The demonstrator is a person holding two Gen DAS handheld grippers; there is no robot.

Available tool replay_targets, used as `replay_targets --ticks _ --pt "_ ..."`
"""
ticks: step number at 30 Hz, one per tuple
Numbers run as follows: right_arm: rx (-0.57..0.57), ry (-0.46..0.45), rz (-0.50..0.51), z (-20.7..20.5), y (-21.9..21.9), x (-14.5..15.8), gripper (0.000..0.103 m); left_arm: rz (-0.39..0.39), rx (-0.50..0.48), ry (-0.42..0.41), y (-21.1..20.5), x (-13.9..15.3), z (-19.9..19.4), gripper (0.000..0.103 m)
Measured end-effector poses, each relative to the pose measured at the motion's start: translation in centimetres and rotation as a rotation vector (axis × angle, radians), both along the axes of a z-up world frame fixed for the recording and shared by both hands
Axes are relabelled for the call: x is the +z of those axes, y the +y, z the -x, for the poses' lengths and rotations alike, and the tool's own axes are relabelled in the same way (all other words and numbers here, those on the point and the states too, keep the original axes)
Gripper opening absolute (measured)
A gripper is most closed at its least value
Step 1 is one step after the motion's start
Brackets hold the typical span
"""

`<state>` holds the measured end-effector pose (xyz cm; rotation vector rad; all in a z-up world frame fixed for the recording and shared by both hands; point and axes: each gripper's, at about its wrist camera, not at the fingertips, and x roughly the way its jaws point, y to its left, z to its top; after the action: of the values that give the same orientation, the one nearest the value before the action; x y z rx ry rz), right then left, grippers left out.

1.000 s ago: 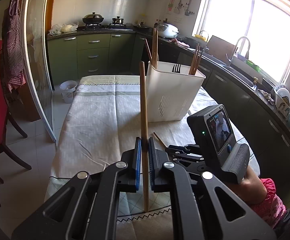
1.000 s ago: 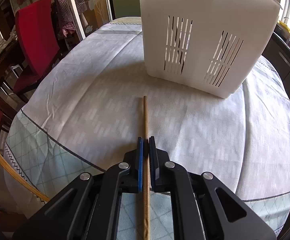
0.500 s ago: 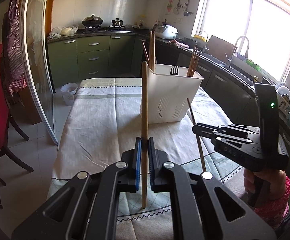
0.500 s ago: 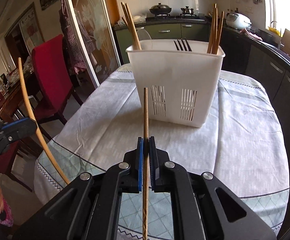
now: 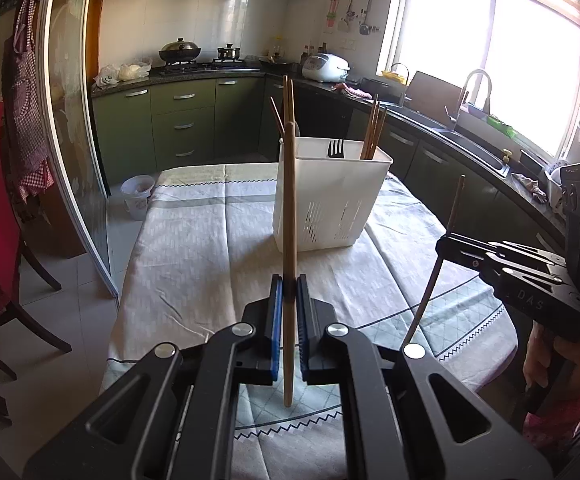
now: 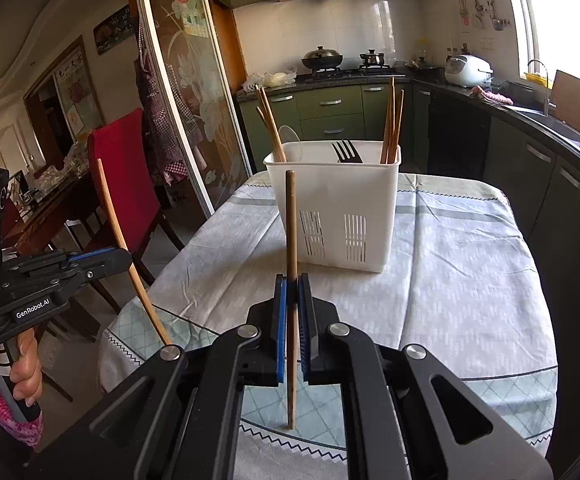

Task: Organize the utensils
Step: 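Carry both held chopsticks upright toward the white holder, then lower both chopsticks into the white holder and open both grippers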

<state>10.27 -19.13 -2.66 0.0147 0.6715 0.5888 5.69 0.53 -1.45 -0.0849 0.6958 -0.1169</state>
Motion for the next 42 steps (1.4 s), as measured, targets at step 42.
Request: replay_targets --ticks 42 --pt "-0.038 -0.174 -0.14 -4.1 -6.8 8.6 0.006 -0.076 0.027 -0.262 -6.4 7.9 -18.2 0.007"
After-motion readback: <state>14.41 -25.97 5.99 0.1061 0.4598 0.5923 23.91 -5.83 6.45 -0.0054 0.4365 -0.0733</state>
